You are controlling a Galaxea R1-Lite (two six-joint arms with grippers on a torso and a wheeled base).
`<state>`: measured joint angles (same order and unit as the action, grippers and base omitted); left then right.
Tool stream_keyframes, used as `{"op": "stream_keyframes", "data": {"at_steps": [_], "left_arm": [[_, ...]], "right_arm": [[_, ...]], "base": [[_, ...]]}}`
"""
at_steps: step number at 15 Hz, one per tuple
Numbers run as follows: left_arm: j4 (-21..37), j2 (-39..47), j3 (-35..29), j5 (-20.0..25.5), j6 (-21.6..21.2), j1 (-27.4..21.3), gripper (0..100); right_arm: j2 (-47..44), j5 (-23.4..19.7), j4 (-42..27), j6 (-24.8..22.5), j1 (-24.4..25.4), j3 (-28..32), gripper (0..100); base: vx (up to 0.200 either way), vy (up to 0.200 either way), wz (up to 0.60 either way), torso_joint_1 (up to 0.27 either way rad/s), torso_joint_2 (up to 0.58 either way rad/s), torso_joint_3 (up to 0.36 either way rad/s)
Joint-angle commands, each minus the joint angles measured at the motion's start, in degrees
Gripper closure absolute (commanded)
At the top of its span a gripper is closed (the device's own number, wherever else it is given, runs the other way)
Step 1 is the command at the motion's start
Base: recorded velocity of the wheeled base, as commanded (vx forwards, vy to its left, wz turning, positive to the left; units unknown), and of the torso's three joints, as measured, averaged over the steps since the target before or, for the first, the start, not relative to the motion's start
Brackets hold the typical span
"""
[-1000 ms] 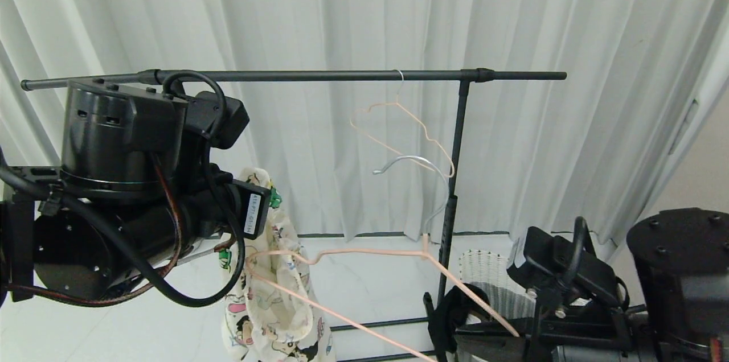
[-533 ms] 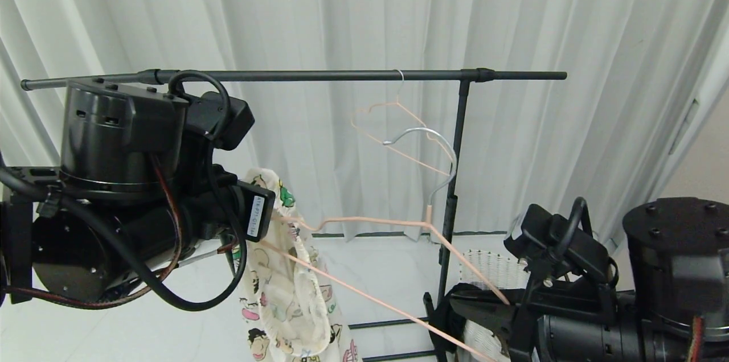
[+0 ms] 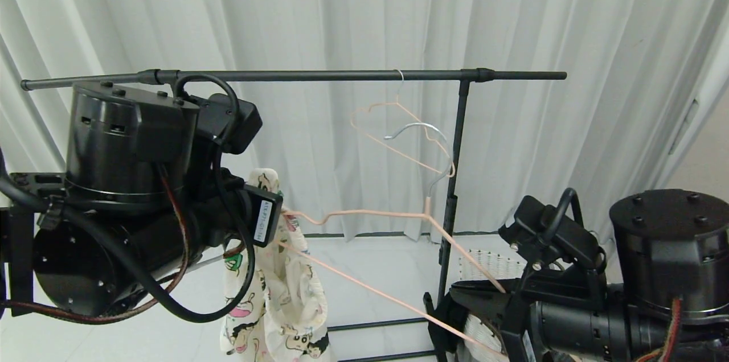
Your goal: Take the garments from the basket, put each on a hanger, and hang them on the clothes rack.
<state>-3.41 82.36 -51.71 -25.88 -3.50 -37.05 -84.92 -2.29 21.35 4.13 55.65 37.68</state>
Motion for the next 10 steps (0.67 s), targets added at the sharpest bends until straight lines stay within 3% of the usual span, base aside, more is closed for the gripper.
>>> {"op": "stream_keyframes", "data": {"at_steps": [1, 4, 7, 10], "left_arm": [[0.0, 0.7, -0.1, 0.0, 0.1, -2.4, 100], [-0.1, 2.2, -2.0, 0.0, 1.4, -5.7, 100], [0.0, 4.2, -5.5, -0.2, 4.7, -7.3, 100], [-0.1, 6.3, -8.2, -1.6, 7.1, -7.5, 100]], "right_arm": [[-2.8, 0.0, 0.2, 0.1, 1.1, 1.3, 100], [-7.5, 0.2, 1.9, 0.4, 1.3, 3.6, 100], [-11.3, 0.5, 7.0, 3.7, 1.7, 4.0, 100], [-13.7, 6.7, 7.1, 8.3, 3.5, 6.5, 100]], "base": [[0.0, 0.0, 0.0, 0.0, 0.0, 0.0], [0.0, 0.0, 0.0, 0.0, 0.0, 0.0], [0.0, 0.0, 0.0, 0.0, 0.0, 0.0], [0.0, 0.0, 0.0, 0.0, 0.0, 0.0]]}}
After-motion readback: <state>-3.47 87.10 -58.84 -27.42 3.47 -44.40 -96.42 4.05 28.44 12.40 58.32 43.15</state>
